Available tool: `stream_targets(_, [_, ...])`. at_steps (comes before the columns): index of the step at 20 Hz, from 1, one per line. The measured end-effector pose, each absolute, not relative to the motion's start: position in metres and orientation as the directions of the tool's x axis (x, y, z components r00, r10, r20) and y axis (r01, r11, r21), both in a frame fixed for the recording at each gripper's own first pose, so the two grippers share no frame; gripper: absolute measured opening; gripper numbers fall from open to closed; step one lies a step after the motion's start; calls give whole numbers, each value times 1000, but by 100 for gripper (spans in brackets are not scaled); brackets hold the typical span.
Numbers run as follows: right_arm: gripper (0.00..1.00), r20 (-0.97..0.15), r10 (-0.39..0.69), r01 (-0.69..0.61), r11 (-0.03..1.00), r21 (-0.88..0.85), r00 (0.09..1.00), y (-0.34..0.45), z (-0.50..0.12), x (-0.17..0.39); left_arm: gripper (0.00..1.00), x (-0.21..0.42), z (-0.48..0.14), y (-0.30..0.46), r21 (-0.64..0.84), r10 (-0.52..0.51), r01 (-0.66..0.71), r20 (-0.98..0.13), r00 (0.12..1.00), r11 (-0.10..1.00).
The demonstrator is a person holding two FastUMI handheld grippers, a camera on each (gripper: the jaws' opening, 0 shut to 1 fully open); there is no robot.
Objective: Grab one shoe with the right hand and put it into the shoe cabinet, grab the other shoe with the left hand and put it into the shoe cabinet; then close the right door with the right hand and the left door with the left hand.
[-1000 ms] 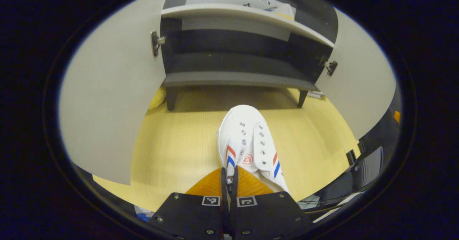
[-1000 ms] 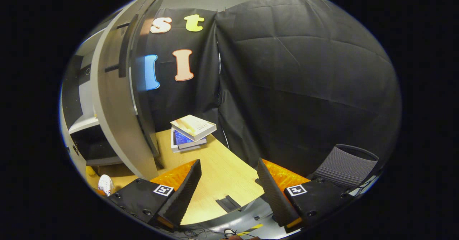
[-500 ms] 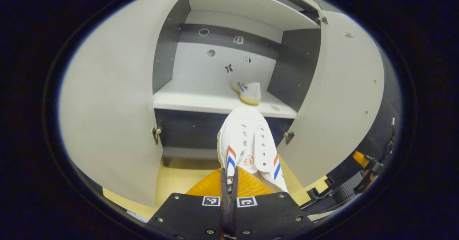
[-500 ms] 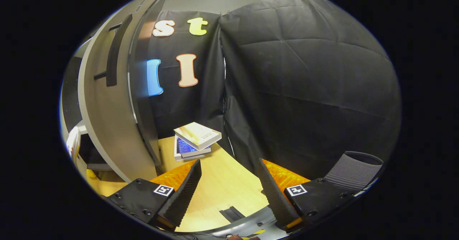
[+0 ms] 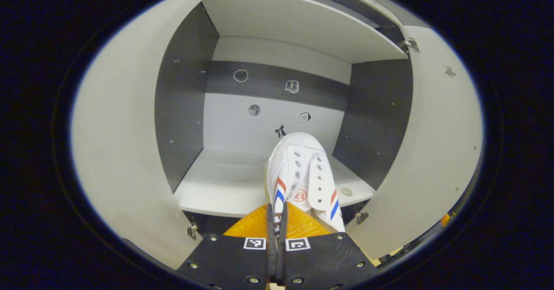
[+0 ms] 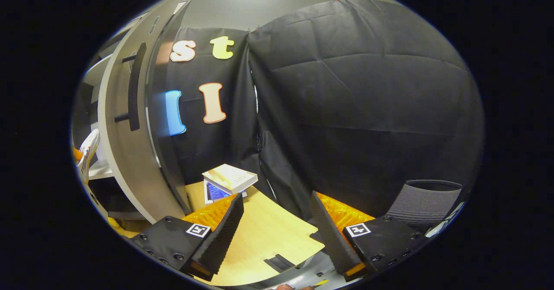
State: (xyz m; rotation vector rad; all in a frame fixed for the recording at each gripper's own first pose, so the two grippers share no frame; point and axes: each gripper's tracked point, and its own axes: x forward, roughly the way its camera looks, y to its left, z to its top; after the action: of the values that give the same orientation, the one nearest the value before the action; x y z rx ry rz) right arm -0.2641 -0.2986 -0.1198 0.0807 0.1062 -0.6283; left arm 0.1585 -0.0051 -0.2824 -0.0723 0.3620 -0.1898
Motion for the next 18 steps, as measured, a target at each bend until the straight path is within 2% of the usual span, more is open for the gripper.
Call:
stream_targets(1, [97, -119, -588, 596, 801, 52, 800, -299, -117, -271, 1, 158, -282, -5, -99, -194, 170, -336, 922, 980])
stream_targets(3, [92, -114, -584, 594, 799, 98, 804, -295, -109, -278, 0, 160, -283, -5, -91, -184, 163, -321, 929, 982])
stream_targets(6, [92, -52, -556, 557, 815, 159, 829, -297, -85, -277, 1, 160, -279, -2, -79, -161, 143, -309, 937, 987])
stream_targets(11, [92, 7, -549, 544, 831, 117, 836, -305, -55, -280, 0, 158, -281, -4, -10, -115, 119, -331, 937, 993])
stream_targets(15, [92, 20, -550, 545, 832, 105, 835, -298, -51, -283, 0, 163, -288, -4, -26, -121, 120, -374, 920, 992])
stream_targets(16, [98, 17, -547, 542, 834, 106, 837, -295, -53, -282, 0, 164, -293, -4, -22, -111, 112, -374, 921, 994])
stream_targets(18, [98, 11, -543, 539, 836, 102, 840, -291, -56, -284, 2, 168, -295, 2, 0, -74, 80, -374, 925, 997])
